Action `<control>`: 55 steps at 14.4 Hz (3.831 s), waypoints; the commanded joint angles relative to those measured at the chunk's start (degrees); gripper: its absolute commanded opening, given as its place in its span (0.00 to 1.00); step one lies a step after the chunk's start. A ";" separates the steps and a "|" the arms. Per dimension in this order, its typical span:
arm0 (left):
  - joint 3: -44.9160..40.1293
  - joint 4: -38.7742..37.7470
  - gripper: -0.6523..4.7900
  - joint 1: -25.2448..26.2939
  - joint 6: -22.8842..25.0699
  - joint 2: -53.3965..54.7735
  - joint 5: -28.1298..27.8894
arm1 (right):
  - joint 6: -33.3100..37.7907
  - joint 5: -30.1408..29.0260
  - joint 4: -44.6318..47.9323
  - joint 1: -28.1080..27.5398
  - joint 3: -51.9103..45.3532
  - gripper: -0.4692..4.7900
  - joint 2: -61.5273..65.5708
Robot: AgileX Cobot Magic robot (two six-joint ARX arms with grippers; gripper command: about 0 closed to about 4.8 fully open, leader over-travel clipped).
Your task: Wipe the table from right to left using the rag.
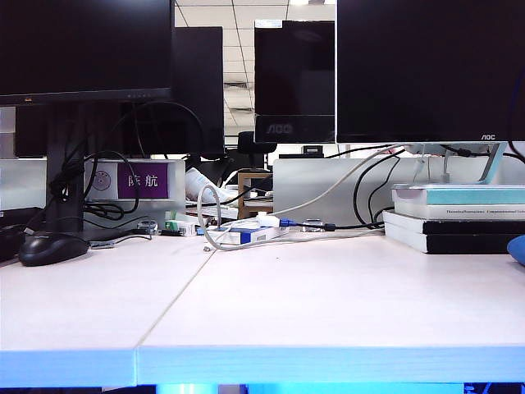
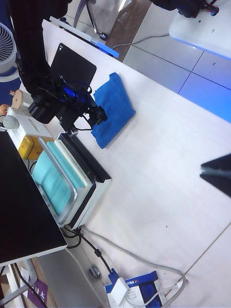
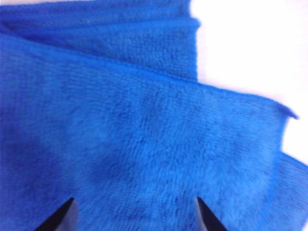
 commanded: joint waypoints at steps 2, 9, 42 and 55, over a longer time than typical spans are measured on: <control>0.31 0.79 0.11 -0.09 0.22 0.42 -0.20 | -1.86 -0.15 2.43 -0.96 -0.15 0.69 3.74; 0.31 0.87 0.11 -0.07 0.22 1.11 -0.63 | -3.34 3.69 3.10 -6.43 -0.15 0.69 6.51; 0.31 1.11 0.11 -0.07 0.20 1.29 -0.59 | 5.46 -10.73 0.17 12.81 -0.15 0.09 6.56; 0.31 0.52 0.11 -0.09 0.17 1.25 -0.55 | 19.80 -16.50 7.06 31.15 -0.15 0.09 6.58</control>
